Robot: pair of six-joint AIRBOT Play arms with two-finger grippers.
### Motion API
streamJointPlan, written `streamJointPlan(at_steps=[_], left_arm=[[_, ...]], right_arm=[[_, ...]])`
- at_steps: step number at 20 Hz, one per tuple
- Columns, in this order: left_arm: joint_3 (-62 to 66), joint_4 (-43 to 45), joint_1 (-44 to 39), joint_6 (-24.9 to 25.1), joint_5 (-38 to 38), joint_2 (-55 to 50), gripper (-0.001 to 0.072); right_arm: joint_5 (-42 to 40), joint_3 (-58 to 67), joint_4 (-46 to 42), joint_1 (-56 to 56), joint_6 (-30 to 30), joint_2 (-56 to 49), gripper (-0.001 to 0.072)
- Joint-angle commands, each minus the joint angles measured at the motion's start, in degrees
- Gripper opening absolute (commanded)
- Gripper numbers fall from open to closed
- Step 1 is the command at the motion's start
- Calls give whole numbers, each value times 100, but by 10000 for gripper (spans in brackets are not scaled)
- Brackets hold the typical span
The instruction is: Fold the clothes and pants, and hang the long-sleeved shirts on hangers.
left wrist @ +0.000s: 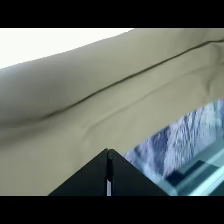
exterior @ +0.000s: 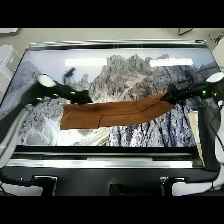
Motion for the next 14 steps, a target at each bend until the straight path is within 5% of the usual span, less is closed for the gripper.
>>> streamJointPlan(at_steps=[1, 8, 12, 14], left_arm=[[0, -83, -1095, -717, 1161, -638, 35], [2, -3571, -2653, -732, 2411, -1805, 34], [7, -5530, -3504, -96, 3519, -2015, 34], [4, -5657, -3399, 380, 3567, -2026, 31]], right_arm=[[146, 2, 186, 511, 358, 1176, 34], [-94, 2, 186, 1519, 1220, 2671, 34], [-227, 0, 120, 1821, 1309, 2658, 34], [-229, -4, 94, 1967, 1329, 2457, 34]])
